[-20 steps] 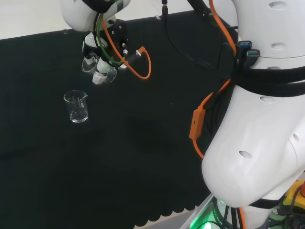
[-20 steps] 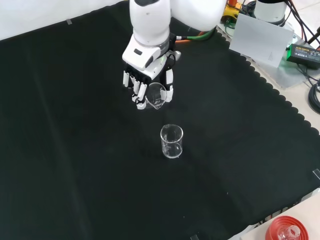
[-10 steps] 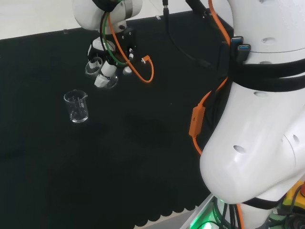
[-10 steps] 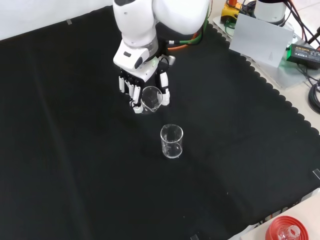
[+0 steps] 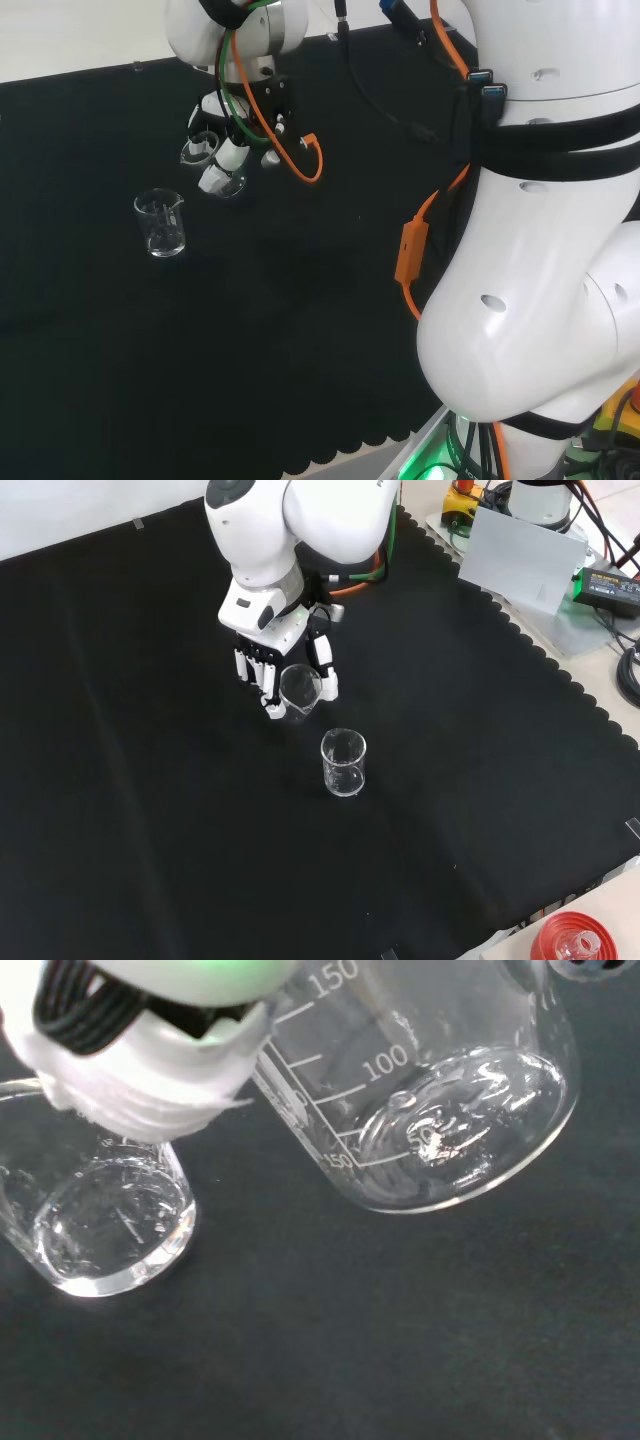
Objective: Place the beaker back on the table.
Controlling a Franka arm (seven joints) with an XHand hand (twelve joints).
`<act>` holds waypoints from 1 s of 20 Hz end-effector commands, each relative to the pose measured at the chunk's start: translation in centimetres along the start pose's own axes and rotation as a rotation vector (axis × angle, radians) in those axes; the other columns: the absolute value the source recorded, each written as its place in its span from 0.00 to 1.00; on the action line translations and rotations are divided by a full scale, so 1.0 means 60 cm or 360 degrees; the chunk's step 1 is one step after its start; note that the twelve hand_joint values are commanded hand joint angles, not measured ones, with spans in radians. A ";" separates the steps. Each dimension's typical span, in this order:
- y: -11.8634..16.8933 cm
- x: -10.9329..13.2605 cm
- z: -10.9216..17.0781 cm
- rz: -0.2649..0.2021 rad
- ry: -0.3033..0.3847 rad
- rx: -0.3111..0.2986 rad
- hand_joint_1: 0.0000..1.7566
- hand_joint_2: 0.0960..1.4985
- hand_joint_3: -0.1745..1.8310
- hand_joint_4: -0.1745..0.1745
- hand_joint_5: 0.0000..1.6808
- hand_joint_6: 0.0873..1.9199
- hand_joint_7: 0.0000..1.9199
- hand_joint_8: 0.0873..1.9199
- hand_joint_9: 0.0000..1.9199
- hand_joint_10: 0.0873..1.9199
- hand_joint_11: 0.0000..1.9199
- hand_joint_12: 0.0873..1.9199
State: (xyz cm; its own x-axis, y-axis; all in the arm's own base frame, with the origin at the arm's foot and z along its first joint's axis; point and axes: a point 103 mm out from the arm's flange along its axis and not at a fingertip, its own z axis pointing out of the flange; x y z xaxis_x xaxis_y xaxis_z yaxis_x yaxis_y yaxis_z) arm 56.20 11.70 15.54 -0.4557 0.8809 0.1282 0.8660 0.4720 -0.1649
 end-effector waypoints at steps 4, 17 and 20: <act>0.009 -0.011 0.035 -0.0030 0.0135 -0.0026 0.63 0.43 0.39 1.00 0.73 0.35 0.94 0.00 0.86 0.00 0.57 0.45; 0.010 -0.023 0.077 -0.0041 0.0238 -0.0095 0.63 0.43 0.39 1.00 0.73 0.35 0.93 0.00 0.85 0.00 0.57 0.45; 0.014 -0.024 0.085 -0.0047 0.0268 -0.0104 0.63 0.43 0.39 1.00 0.73 0.36 0.93 0.00 0.85 0.00 0.57 0.45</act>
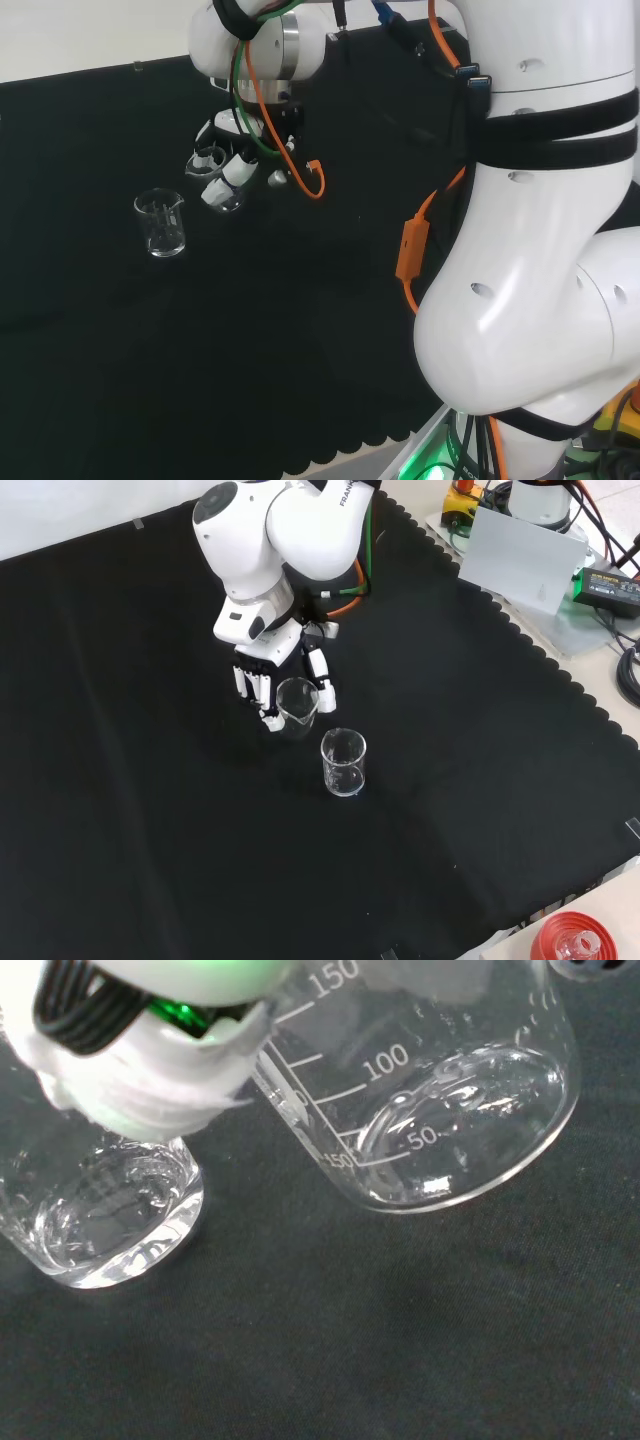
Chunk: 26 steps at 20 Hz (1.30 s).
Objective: Place the beaker back on the table.
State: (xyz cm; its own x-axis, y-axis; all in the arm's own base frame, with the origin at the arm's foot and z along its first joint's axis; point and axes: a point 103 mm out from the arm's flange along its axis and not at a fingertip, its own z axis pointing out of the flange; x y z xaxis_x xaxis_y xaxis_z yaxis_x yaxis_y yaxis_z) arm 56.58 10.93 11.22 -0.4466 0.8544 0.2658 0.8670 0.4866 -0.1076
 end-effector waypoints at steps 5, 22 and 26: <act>0.011 -0.006 0.025 -0.0020 0.0149 0.0015 0.63 0.43 0.39 1.00 0.73 0.36 0.93 0.00 0.85 0.00 0.56 0.45; 0.020 -0.012 0.039 -0.0087 0.0291 -0.0089 0.63 0.43 0.39 1.00 0.73 0.36 0.91 0.00 0.84 0.00 0.55 0.46; 0.016 -0.009 0.042 -0.0059 0.0258 -0.0124 0.63 0.43 0.39 1.00 0.73 0.36 0.91 0.00 0.84 0.00 0.55 0.46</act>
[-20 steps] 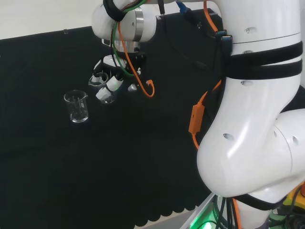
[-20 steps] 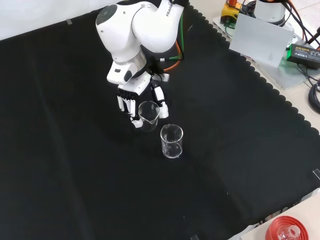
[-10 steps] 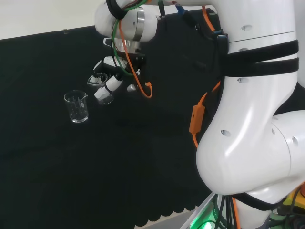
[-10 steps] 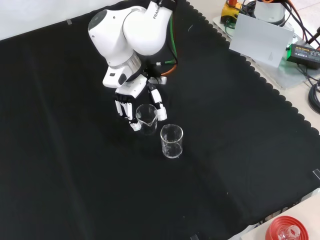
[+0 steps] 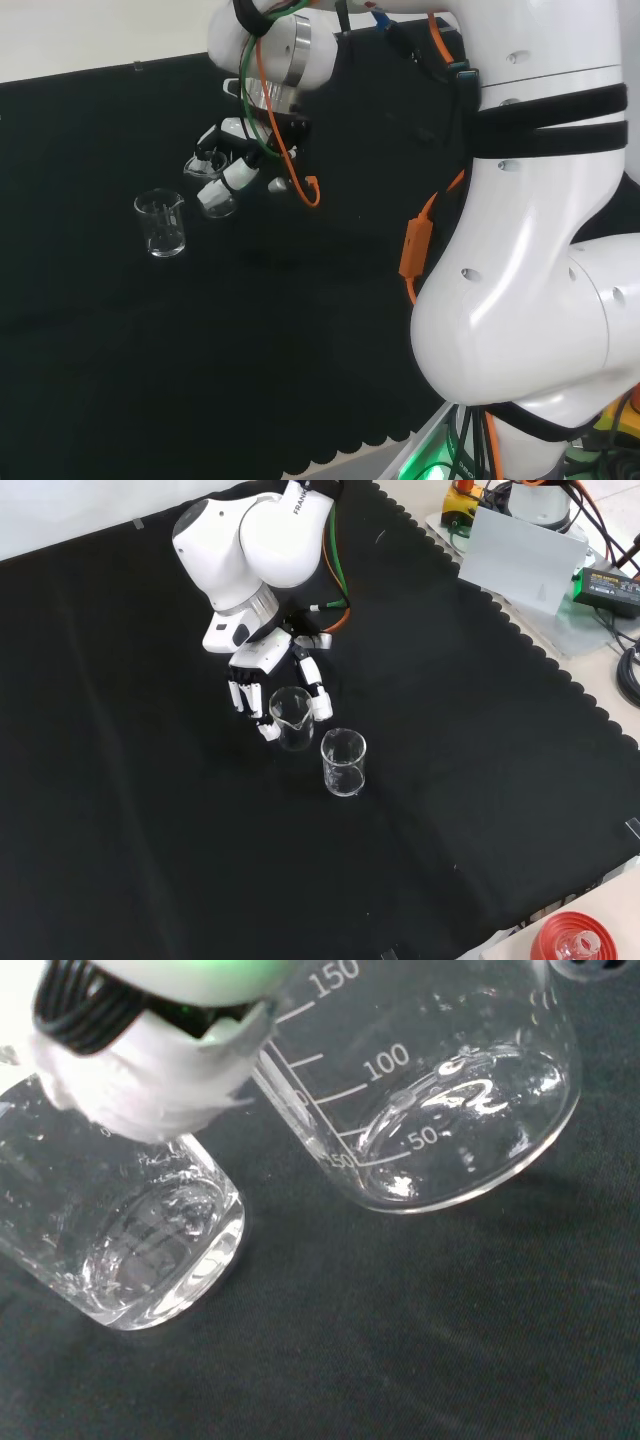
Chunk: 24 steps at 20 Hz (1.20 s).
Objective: Place the beaker back on the table.
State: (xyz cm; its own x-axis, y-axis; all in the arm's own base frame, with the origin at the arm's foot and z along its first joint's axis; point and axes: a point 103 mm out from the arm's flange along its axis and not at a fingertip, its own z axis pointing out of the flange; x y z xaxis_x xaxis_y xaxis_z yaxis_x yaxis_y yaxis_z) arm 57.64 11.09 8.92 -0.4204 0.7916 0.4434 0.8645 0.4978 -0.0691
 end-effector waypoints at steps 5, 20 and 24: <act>-0.003 0.012 0.017 -0.0049 -0.0076 -0.0092 0.63 0.43 0.39 1.00 0.73 0.36 0.90 0.00 0.84 0.00 0.55 0.47; 0.005 0.000 0.036 -0.0022 -0.0066 -0.0076 0.63 0.44 0.39 1.00 0.72 0.36 0.90 0.00 0.84 0.00 0.56 0.47; 0.004 -0.005 0.043 -0.0006 -0.0067 -0.0071 0.63 0.44 0.39 1.00 0.72 0.36 0.90 0.00 0.84 0.00 0.57 0.47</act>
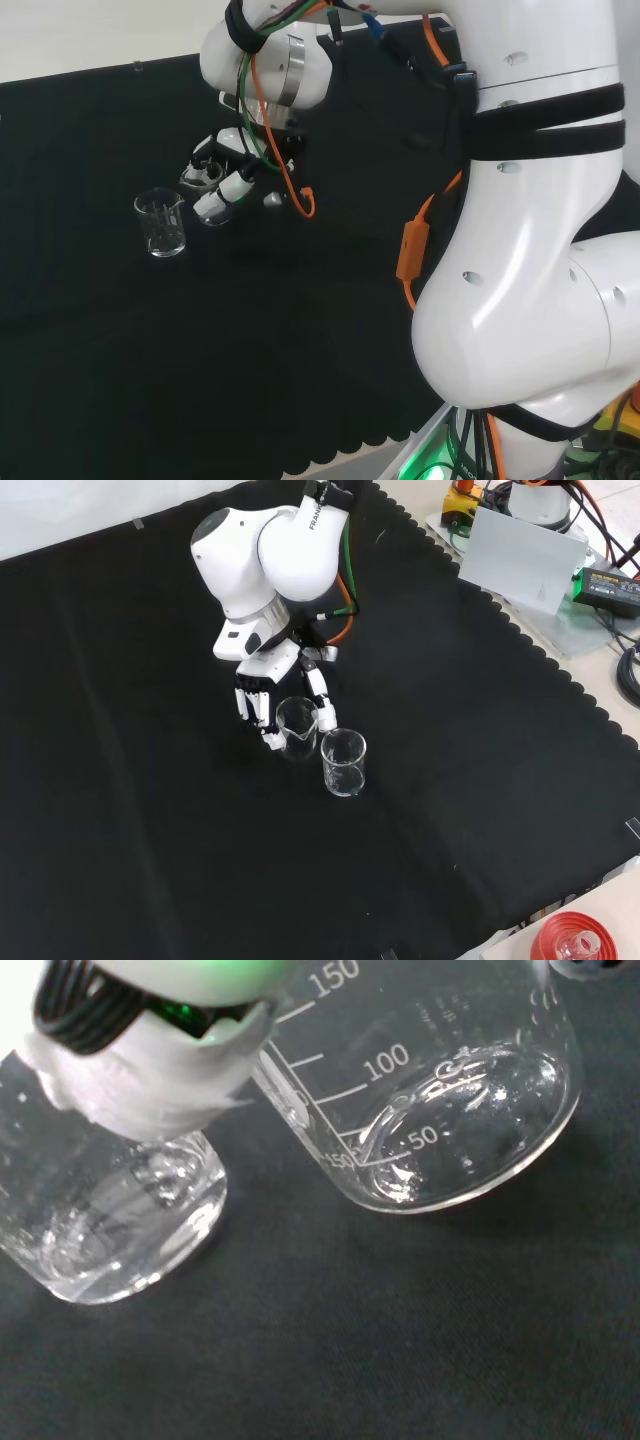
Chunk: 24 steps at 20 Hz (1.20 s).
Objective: Place the beaker back on the table.
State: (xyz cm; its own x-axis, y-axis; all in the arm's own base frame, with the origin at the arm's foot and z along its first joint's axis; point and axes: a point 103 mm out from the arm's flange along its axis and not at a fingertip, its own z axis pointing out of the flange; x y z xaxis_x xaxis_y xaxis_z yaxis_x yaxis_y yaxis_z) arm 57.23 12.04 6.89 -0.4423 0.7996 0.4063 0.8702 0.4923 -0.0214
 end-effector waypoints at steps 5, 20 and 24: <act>-0.001 -0.010 0.005 0.0019 0.0009 -0.0002 0.63 0.44 0.39 1.00 0.72 0.37 0.90 0.00 0.84 0.00 0.57 0.47; -0.005 -0.021 0.020 0.0065 0.0015 0.0170 0.52 0.40 0.38 0.44 0.53 0.37 0.67 0.00 0.69 0.00 0.28 0.65; -0.006 -0.022 0.020 0.0053 -0.0009 0.0187 0.52 0.36 0.40 0.34 0.39 0.40 0.55 0.00 0.55 0.00 0.08 0.69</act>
State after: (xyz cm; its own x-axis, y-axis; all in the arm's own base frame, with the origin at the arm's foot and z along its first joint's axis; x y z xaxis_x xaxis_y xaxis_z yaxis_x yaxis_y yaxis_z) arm 57.30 11.40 5.39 -0.4084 0.8116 0.4178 0.8583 0.4972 -0.1269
